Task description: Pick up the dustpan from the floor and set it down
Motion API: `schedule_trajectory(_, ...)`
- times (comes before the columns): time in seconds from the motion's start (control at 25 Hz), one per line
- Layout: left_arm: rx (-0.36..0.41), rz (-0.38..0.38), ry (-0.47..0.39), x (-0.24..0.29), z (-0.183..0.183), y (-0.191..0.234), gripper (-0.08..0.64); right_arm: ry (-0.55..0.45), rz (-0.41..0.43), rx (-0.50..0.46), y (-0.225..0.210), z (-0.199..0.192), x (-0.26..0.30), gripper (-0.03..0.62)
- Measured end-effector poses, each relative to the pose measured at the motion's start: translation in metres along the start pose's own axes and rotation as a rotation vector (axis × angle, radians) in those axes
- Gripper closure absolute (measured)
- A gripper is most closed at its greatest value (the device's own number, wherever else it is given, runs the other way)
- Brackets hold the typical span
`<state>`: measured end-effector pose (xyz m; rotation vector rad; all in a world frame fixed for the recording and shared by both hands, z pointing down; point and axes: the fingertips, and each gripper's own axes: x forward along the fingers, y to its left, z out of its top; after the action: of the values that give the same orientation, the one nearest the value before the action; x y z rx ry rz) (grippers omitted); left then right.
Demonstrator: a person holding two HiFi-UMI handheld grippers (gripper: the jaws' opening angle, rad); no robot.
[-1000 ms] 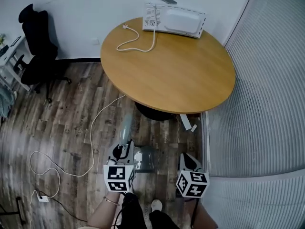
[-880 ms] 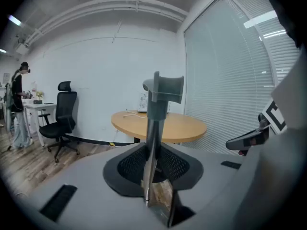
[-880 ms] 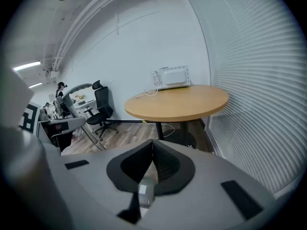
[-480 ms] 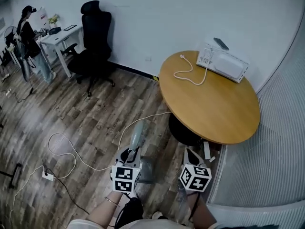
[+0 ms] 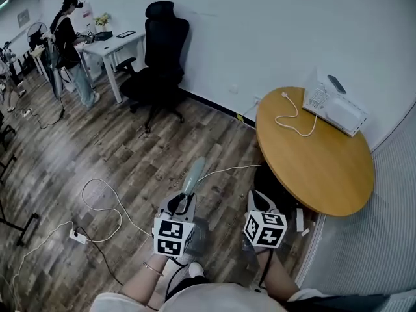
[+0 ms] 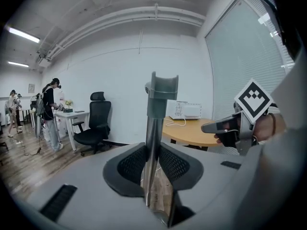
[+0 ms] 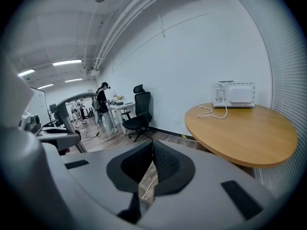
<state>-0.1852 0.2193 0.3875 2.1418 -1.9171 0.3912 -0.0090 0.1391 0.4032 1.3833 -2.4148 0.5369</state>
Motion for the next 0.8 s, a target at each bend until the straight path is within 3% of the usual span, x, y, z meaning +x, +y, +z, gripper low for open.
schedule_trajectory(0.28,-0.01,0.036,-0.037,0.001,0.014,0.059,0.463,-0.013,0.054,-0.024,0.051,0.022,0.046,0.56)
schedule_trajectory(0.48,-0.03,0.072,-0.069,0.023,0.033,0.095,0.463,-0.013,0.044,-0.022,0.05,0.032,0.074,0.56)
schedule_trajectory(0.8,-0.025,0.067,-0.06,0.098,0.066,0.13,0.463,-0.007,0.037,0.012,0.032,0.062,0.146,0.56)
